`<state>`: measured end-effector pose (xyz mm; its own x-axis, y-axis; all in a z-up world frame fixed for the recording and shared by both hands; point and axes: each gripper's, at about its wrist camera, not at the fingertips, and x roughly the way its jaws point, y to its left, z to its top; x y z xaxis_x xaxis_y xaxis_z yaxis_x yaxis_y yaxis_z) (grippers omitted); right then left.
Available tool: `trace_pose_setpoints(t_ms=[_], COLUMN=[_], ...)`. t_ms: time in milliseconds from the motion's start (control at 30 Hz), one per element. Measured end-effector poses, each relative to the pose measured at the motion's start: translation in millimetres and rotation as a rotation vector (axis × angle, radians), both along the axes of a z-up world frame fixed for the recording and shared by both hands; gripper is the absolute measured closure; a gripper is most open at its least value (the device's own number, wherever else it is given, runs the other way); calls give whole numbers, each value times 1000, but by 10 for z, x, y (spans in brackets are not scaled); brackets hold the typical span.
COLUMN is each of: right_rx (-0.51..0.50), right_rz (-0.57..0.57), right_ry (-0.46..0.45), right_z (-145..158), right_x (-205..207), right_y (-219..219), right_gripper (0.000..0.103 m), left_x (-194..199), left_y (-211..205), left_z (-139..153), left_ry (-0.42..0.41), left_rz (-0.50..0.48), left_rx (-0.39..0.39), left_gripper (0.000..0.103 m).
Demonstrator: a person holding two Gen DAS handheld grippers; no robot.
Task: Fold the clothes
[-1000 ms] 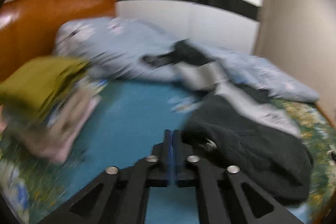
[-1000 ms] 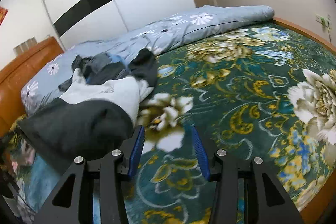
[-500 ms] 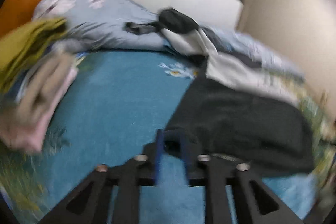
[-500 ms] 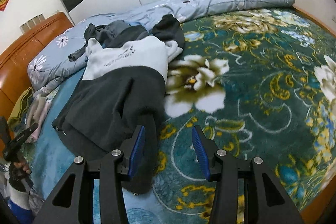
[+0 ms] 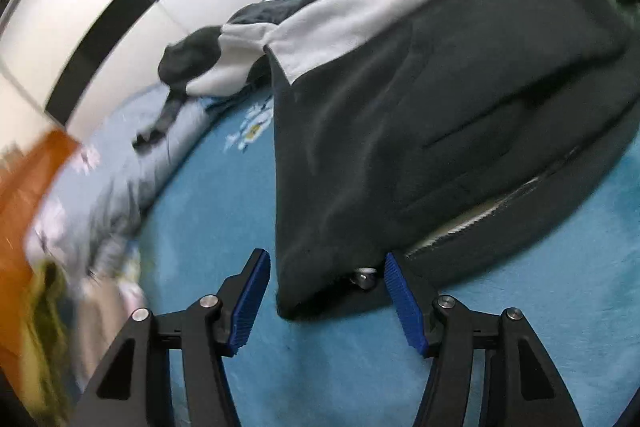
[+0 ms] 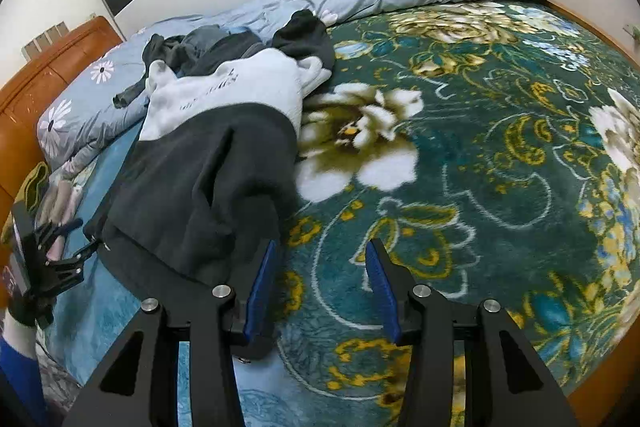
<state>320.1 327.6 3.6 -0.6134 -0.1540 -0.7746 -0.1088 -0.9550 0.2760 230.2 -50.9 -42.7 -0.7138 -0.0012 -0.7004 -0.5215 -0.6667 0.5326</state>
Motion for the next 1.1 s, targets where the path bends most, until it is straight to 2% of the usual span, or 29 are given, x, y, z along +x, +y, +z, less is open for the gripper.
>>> trace_pose_setpoints(t_ms=[100,167,200,267,300,433,500,700,767,800,933,1033,1100], right_rx=[-2,-4,-3,-5,-6,-4,-11,-49,-54,-66,-110,-222,-312], right_rz=[-1,-9,-15,-27,-32,-38,-34,-19,-16,-10,42,96,133], right_ry=[-8,-11,-14,-19,-21,-26,-30,-29,-28,-26,-29,-28,-36], right_z=[-34,-48,-55,-66,-72,-92,-115,-151,-147,-148,-184,-243,-290], right_x=[-15,-15,-13,-5,0,19,18,66,106,127,145,94,33], right_y=[-11,6,21,50,65,72,57,12,18,18,-77,-222,-346], right_gripper=[55,55,55,55,55,55,55,55,55,55,55,55,55], left_x=[-15,-35,-50,-79,-93,-156,-216,-263,-269,-277,-338,-347,-328], left_y=[109,93,72,30,3,-108,-178,-644,-830,-929,-1180,-1249,-1216], left_z=[-80,-67,-55,-29,1,211,304,686,739,739,587,469,442], left_ry=[43,70,83,107,116,154,164,194,190,185,140,89,81], left_rz=[-75,-79,-75,-63,-46,33,89,306,374,408,517,552,559], left_rx=[-113,-114,-107,-89,-61,112,189,524,607,633,635,686,690], left_gripper=[39,41,45,64,73,80,82,83,83,83,83,83,83])
